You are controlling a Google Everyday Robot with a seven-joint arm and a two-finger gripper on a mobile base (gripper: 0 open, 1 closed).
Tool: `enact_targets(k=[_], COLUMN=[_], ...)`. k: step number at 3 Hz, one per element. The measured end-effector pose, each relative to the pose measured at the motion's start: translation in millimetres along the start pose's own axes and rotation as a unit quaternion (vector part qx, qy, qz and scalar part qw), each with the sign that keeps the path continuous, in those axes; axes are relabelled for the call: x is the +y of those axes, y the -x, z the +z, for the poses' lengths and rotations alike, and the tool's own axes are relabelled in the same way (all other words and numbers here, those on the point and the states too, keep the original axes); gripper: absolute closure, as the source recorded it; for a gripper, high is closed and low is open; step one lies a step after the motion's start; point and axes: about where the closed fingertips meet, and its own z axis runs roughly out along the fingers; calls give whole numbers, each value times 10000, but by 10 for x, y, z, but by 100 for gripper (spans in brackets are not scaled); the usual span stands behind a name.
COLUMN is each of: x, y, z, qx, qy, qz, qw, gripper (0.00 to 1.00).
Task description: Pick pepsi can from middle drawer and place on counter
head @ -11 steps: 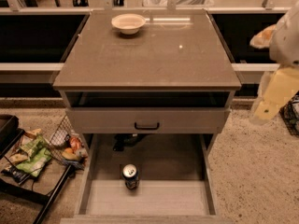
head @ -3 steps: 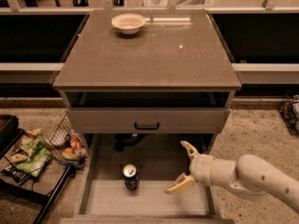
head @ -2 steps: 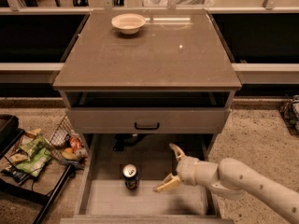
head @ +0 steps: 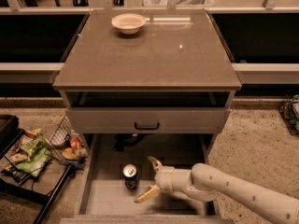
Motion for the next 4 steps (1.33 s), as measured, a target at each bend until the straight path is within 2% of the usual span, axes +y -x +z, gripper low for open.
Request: enact_targets(k=[1,2,3,4], x=[170,245,216,184], y=[-106,-133,-103,119], z=[317,551,720,715], qx=[-27,-108,-159,-291], qy=[304,488,598,643], qz=[215,303,342,388], qw=[9993,9983,9975,9968], gripper=[15,38,61,85])
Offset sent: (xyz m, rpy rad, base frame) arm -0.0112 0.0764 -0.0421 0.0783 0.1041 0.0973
